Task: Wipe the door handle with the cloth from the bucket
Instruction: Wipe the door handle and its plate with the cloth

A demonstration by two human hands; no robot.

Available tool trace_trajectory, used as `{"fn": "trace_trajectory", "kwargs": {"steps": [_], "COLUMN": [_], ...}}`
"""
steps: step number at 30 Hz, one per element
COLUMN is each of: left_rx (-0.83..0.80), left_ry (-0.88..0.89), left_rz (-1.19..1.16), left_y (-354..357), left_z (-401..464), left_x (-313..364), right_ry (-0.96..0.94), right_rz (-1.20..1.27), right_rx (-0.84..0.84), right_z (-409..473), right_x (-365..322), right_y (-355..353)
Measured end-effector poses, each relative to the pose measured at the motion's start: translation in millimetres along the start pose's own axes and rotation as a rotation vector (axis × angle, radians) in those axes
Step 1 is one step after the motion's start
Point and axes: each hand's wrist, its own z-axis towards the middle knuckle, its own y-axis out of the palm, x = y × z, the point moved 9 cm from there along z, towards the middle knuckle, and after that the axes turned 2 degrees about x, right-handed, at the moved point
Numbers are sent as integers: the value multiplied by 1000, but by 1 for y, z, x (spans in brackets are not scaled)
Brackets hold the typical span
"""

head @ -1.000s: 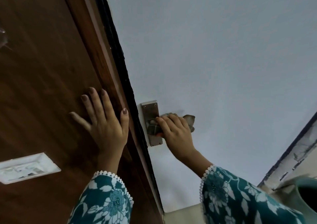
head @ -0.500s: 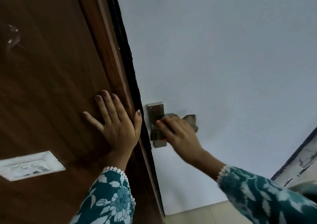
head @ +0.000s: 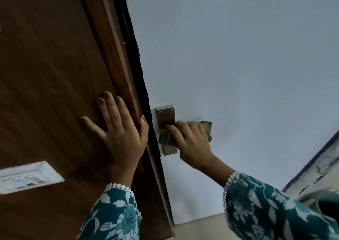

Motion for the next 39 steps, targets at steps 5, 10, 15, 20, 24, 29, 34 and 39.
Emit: {"fn": "trace_trajectory", "kwargs": {"steps": [5, 10, 15, 20, 24, 29, 34, 39], "left_rx": [25, 26, 11, -1, 21, 23, 5, -11], "left_ry": [6, 5, 6, -15, -40, -46, -44, -61], "left_rz": [15, 6, -10, -18, 0, 14, 20, 18], "left_y": [0, 0, 0, -2, -1, 0, 1, 0], "left_z": [-1, 0, 0, 1, 1, 2, 2, 2], "left_x": [-1, 0, 1, 2, 3, 3, 3, 3], "right_ry": [1, 26, 93, 463, 1050, 1586, 1781, 1814], "right_rz": [138, 136, 259, 590, 1194, 1868, 1956, 1976], "right_rx": [-284, -600, -714, -566, -204, 233, 434, 452], "right_z": [15, 18, 6, -23, -83, -96, -94, -91], "right_x": [20, 39, 61, 106, 106, 46, 26, 20], "right_y": [9, 17, 19, 16, 33, 67, 82, 82]}}
